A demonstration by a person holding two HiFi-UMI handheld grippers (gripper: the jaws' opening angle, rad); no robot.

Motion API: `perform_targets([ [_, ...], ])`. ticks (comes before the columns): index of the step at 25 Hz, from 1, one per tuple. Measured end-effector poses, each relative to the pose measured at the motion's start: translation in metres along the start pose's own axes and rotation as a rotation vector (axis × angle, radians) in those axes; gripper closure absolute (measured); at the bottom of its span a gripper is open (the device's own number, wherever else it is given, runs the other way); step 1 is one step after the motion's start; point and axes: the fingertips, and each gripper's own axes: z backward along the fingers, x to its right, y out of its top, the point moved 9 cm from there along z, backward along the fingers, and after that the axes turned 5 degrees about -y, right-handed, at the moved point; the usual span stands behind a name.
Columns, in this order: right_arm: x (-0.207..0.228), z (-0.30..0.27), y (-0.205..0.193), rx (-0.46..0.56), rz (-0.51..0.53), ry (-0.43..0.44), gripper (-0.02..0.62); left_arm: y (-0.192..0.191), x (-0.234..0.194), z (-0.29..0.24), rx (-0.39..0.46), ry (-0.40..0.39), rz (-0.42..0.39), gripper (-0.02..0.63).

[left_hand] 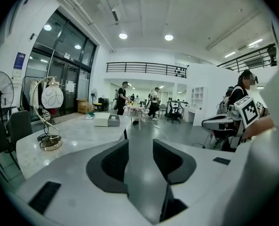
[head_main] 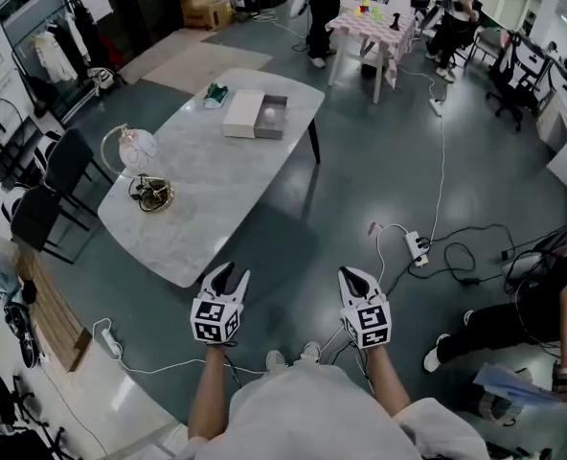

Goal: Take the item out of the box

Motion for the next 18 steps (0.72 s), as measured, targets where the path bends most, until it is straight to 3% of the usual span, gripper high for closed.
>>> perform_targets([
  [7,0.005,0.006,-0.011,-0.029,0.001,0.014,0.594,-0.003,0.015,-0.008,0.001,-0.003,0.004,0.381],
  [18,0.029,0.010,-0.025,-0.040,0.002,0.053,0.594,-0.002,0.040,-0.036,0.004,0.008,0.007,0.370],
])
